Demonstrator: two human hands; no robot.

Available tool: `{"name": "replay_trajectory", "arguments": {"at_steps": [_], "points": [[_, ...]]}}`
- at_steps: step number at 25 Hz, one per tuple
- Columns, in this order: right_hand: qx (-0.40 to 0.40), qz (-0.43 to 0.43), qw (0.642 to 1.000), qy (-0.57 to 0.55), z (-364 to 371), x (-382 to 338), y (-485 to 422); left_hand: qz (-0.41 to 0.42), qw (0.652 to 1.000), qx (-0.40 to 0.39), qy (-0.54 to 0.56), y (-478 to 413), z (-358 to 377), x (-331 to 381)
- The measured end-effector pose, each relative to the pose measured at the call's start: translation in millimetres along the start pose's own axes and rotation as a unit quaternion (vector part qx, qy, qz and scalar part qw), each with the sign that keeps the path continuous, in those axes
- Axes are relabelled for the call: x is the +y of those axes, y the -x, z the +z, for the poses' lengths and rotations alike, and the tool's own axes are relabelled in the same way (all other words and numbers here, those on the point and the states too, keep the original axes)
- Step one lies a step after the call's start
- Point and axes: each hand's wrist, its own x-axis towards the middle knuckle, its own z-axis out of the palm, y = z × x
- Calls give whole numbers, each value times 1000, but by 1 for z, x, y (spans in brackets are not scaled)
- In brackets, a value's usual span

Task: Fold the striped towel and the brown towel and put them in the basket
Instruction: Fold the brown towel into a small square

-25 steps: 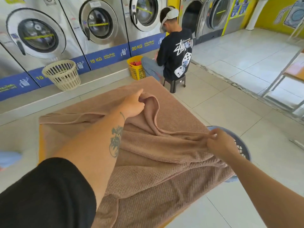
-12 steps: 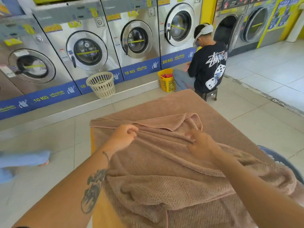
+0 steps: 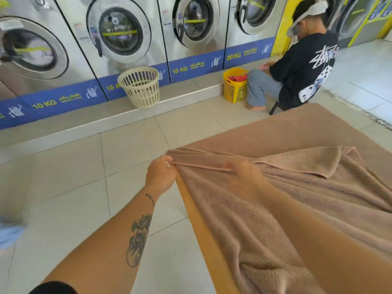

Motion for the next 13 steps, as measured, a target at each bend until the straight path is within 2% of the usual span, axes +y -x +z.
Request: {"name": "replay_trajectory", "arguments": {"at_steps": [2,4,7,8,10,13], "points": [[12,18,996,83,15,-28,-29,7,999,-43,12,-28,-1,-13],[12,39,977,210,29,-39,-50,48,996,-75,24,-51,7,-18],[4,54,943,328,36,-35,-67,56,992,-82,79,-74,16,-22],[5,45,944,327,33,-33,-73,62,991,-80,84,-79,16,-25],[6,35,971,237,21,-36,-83,104,990,-84,46,-89,12,-32],[-77,88,990,76,-9,-38,-102,180,979,-91,-19,-117,4,-31]]}}
